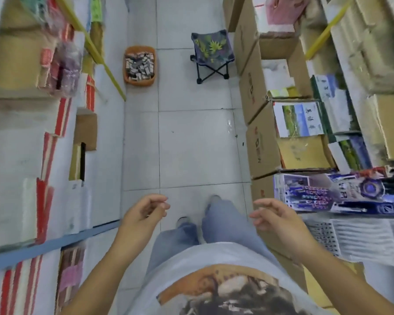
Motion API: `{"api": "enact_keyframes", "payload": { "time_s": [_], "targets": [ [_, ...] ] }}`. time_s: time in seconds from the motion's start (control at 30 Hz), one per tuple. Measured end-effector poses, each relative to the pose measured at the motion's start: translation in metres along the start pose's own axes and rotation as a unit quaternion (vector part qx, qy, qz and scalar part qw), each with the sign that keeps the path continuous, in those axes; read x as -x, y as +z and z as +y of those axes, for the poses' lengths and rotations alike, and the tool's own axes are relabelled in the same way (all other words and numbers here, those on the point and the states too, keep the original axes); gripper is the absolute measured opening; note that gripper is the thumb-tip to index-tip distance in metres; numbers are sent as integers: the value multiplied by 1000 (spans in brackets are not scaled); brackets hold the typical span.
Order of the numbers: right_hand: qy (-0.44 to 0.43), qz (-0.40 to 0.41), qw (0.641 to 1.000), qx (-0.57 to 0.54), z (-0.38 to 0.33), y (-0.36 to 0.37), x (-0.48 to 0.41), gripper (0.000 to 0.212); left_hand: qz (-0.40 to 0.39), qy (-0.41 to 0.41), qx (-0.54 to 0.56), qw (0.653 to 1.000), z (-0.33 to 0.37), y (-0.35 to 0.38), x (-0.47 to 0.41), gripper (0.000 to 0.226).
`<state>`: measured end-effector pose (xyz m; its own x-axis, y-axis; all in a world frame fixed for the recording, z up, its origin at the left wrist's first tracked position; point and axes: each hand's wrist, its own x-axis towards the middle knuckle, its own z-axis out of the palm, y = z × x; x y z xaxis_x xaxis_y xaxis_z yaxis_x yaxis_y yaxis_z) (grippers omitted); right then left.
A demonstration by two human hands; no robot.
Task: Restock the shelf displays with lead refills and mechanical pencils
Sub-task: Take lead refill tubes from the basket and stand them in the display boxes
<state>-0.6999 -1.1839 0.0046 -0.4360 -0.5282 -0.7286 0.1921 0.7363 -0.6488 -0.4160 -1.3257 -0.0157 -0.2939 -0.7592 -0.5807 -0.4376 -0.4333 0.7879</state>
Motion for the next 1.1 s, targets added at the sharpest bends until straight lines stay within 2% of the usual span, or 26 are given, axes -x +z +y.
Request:
{"api": "enact_keyframes", "payload": {
  "time_s": [0.2, 0.43, 0.67, 0.83, 0.97, 1.1],
  "targets": [
    [3, 7, 999, 31, -88, 2, -114, 19, 5, 31, -8, 999, 90, 1, -136, 15],
    [-27, -78, 992, 91, -256, 4, -240, 18, 73, -45, 29, 996, 155, -14, -232, 18],
    [-70, -125, 979, 142, -400, 46, -347, 18, 151, -84, 73, 982, 195, -57, -324, 18],
    [-72, -124, 980, 140, -468, 76, -417, 19, 144, -70, 61, 985, 241, -85, -427, 18],
    [-64, -103, 983, 140, -520, 84, -456, 21, 107, -40, 45, 992, 307, -104, -505, 20],
    [-49, -100, 984, 136, -571, 87, -498, 20, 104, -9, 49, 993, 372, -119, -579, 20]
  ]
}}
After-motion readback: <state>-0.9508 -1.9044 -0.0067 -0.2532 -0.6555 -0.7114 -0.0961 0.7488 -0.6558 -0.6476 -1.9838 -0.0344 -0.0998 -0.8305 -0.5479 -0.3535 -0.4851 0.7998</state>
